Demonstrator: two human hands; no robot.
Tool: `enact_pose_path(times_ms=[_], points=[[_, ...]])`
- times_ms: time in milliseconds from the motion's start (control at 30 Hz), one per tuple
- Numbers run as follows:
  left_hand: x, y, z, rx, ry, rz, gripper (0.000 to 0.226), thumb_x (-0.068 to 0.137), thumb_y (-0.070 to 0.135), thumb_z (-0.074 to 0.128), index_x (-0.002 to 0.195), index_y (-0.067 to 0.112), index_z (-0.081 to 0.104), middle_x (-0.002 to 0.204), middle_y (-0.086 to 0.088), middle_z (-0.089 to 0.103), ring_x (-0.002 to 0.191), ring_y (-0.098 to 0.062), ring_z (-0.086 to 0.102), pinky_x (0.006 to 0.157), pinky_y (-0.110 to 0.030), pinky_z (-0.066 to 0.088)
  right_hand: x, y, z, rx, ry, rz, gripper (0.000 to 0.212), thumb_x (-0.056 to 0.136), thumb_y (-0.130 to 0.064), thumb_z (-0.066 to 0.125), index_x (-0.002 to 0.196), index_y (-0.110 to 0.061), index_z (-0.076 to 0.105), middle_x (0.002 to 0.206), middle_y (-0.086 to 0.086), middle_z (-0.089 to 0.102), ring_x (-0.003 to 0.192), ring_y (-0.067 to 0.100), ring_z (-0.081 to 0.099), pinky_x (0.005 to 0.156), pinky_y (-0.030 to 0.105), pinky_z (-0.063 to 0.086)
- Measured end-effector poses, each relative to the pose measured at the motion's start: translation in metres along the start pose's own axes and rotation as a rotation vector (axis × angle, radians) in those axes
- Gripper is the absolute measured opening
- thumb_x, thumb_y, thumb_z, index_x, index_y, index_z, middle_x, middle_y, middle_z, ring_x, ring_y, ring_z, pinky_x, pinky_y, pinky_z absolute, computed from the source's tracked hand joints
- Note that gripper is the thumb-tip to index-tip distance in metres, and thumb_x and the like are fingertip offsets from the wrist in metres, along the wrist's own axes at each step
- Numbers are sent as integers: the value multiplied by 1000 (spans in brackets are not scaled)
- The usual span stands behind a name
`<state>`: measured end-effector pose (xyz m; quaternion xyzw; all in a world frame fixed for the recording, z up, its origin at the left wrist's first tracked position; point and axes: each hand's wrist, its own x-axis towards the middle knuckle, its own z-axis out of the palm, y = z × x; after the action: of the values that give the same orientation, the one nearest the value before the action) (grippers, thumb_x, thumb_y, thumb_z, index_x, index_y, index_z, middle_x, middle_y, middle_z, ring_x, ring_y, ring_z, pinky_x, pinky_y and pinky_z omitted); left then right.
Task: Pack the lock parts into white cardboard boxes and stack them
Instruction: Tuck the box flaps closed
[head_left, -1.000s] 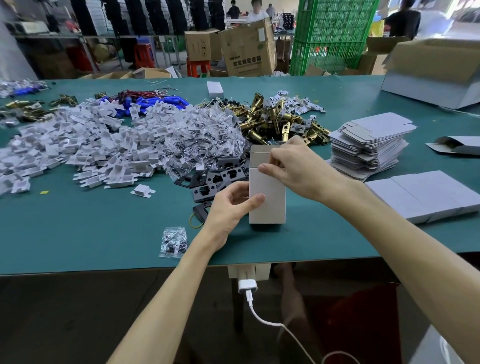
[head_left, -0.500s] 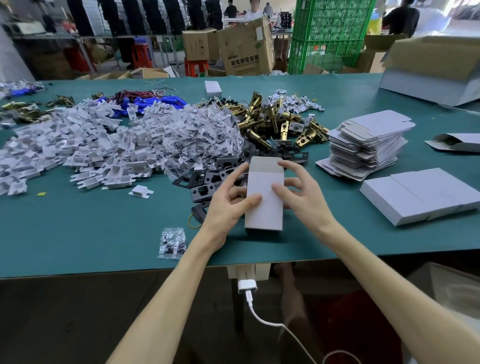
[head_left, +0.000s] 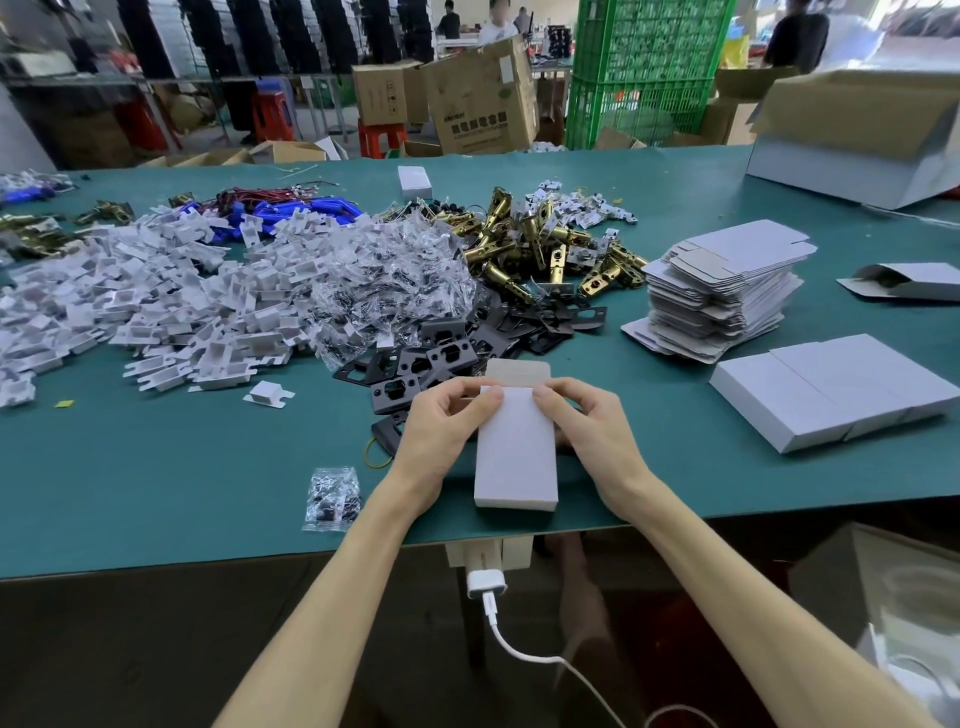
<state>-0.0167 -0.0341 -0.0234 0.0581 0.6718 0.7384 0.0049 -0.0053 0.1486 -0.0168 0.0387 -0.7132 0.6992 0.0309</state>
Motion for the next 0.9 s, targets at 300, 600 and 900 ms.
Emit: enact_pose_path(times_ms=[300,600,900], points=[[-4,6,-1,13,-66,123,29,99,13,69,121,31,73,106,-1,72,93,-13,68,79,-28,58,-1,-2,0,-7,4,-110,12,99,-17,66,110,-16,61,106,0,69,86,12,67,60,30,56],[-3,3,3,38,-32,56,28,96,40,68,96,14,79,91,-7,72,81,-16,61,73,-28,47,0,1,0,-5,-9,-78,17,94,-16,73,107,-7,68,105,6,73,91,9,68,70,22,54],[-3,4,2,107,-59,82,11,100,22,69,100,14,78,104,-20,74,88,-22,63,80,-37,49,0,1,0,-36,-25,-101,9,94,-16,73,100,-9,71,101,5,74,90,12,67,76,24,54]])
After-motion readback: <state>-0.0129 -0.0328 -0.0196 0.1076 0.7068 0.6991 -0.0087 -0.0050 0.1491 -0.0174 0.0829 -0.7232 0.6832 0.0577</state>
